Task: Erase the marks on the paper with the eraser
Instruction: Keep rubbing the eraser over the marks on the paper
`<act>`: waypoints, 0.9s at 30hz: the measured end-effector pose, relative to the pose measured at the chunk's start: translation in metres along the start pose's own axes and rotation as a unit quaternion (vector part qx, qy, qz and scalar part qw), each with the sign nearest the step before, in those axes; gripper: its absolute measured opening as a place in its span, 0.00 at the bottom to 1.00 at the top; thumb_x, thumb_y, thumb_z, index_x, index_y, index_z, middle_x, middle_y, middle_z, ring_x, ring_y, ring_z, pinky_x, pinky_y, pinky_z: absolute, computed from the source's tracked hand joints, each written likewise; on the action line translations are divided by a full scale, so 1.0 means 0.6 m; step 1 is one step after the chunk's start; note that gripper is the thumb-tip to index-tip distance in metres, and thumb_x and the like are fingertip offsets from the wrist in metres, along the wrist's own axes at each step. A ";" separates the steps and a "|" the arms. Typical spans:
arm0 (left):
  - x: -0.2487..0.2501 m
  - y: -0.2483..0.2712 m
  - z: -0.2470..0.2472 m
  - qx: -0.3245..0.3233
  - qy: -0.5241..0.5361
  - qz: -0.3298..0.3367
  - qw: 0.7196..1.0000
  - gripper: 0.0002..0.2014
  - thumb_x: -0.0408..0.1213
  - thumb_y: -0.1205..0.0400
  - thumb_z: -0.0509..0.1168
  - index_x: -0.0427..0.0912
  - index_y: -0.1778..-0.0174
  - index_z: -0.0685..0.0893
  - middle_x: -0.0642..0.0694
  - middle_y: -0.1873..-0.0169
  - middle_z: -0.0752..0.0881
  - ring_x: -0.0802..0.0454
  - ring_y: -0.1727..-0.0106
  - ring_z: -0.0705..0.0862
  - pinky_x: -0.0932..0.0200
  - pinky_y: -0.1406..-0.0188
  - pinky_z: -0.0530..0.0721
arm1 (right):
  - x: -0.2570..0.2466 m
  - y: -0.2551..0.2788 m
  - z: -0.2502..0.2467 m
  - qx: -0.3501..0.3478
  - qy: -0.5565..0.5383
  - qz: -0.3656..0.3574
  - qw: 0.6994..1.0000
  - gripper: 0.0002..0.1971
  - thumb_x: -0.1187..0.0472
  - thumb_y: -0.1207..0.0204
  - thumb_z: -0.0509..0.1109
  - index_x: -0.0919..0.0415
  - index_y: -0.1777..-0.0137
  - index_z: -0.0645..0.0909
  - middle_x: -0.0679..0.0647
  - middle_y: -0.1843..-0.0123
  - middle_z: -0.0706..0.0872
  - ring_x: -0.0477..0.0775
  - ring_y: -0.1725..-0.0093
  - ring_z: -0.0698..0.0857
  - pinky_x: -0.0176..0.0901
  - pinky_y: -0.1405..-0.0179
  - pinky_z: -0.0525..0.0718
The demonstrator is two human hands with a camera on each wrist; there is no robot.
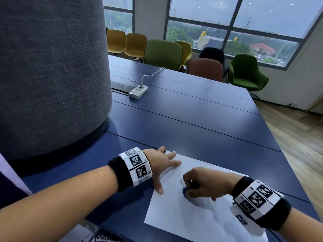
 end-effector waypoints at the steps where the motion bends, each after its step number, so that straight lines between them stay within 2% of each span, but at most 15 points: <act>1: 0.000 0.000 0.000 0.000 0.000 -0.002 1.000 0.58 0.57 0.30 0.78 0.59 0.14 0.43 0.52 0.14 0.41 0.37 0.16 0.46 0.36 0.26 0.67 | -0.005 0.001 0.010 -0.022 -0.002 -0.009 1.000 0.11 0.51 0.23 0.71 0.56 0.59 0.76 0.47 0.68 0.79 0.59 0.72 0.82 0.41 0.81 0.78; 3: 0.000 -0.001 0.000 -0.002 0.001 -0.002 1.000 0.58 0.57 0.30 0.78 0.59 0.14 0.43 0.52 0.14 0.41 0.37 0.16 0.46 0.36 0.25 0.66 | -0.014 0.006 0.022 -0.065 -0.006 -0.020 0.998 0.10 0.52 0.23 0.72 0.57 0.59 0.77 0.48 0.69 0.80 0.56 0.75 0.80 0.40 0.79 0.77; 8: -0.002 -0.001 -0.001 0.002 -0.002 0.001 1.000 0.58 0.57 0.30 0.78 0.59 0.14 0.43 0.51 0.14 0.41 0.38 0.16 0.47 0.39 0.26 0.67 | -0.004 -0.009 -0.009 -0.010 -0.033 -0.001 0.999 0.10 0.55 0.22 0.72 0.55 0.62 0.76 0.49 0.70 0.79 0.54 0.76 0.79 0.41 0.79 0.81; 12: 0.001 0.001 -0.002 -0.002 -0.003 0.001 1.000 0.58 0.57 0.30 0.78 0.59 0.14 0.43 0.52 0.14 0.41 0.37 0.16 0.46 0.37 0.26 0.66 | -0.026 0.001 0.021 -0.087 -0.032 -0.029 0.995 0.09 0.54 0.22 0.71 0.58 0.58 0.77 0.50 0.69 0.80 0.53 0.76 0.79 0.42 0.76 0.81; 14: 0.002 0.001 -0.002 -0.001 -0.005 0.005 1.000 0.58 0.57 0.30 0.78 0.59 0.14 0.43 0.52 0.14 0.41 0.37 0.16 0.46 0.38 0.26 0.67 | -0.018 -0.008 0.005 -0.047 -0.022 -0.014 0.999 0.09 0.54 0.21 0.71 0.57 0.58 0.78 0.48 0.69 0.79 0.49 0.78 0.78 0.41 0.77 0.81; 16: 0.001 0.002 -0.001 0.002 -0.003 0.006 1.000 0.58 0.56 0.30 0.78 0.60 0.14 0.43 0.53 0.14 0.41 0.38 0.16 0.47 0.40 0.27 0.67 | -0.002 -0.019 -0.020 0.018 -0.019 0.008 1.000 0.10 0.53 0.21 0.70 0.56 0.61 0.77 0.47 0.68 0.79 0.49 0.79 0.79 0.42 0.79 0.82; 18: 0.001 0.003 -0.001 0.005 -0.004 0.004 1.000 0.58 0.56 0.30 0.78 0.60 0.14 0.43 0.53 0.14 0.41 0.37 0.17 0.48 0.39 0.27 0.67 | 0.003 -0.024 -0.023 0.035 -0.022 0.013 0.999 0.10 0.53 0.21 0.70 0.55 0.62 0.76 0.47 0.69 0.79 0.50 0.78 0.79 0.42 0.79 0.82; 22: 0.002 0.004 -0.003 0.000 -0.004 0.005 1.000 0.58 0.56 0.30 0.78 0.59 0.14 0.43 0.52 0.14 0.41 0.37 0.16 0.47 0.39 0.25 0.67 | -0.016 -0.017 0.005 -0.051 -0.029 -0.014 0.998 0.09 0.55 0.21 0.70 0.56 0.60 0.77 0.51 0.69 0.79 0.48 0.80 0.78 0.41 0.78 0.81; 24: 0.003 0.005 -0.003 0.002 -0.005 0.006 1.000 0.58 0.57 0.30 0.78 0.60 0.14 0.43 0.52 0.14 0.41 0.37 0.17 0.48 0.40 0.27 0.68 | -0.003 -0.026 -0.015 -0.014 -0.016 0.002 1.000 0.09 0.55 0.21 0.70 0.57 0.60 0.77 0.51 0.68 0.80 0.52 0.77 0.80 0.42 0.78 0.83; 27: 0.002 0.005 -0.001 0.006 -0.002 0.005 1.000 0.57 0.56 0.30 0.78 0.60 0.14 0.43 0.53 0.14 0.41 0.38 0.17 0.49 0.42 0.28 0.69 | 0.028 -0.040 -0.056 0.069 -0.009 0.041 0.997 0.10 0.54 0.21 0.69 0.55 0.63 0.77 0.49 0.67 0.80 0.67 0.70 0.85 0.48 0.77 0.85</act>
Point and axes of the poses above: each hand's wrist, its own y-axis away from the middle knuckle, its own z-axis out of the palm, x = y × z, the point moved 4 cm from there along -y, towards the middle knuckle
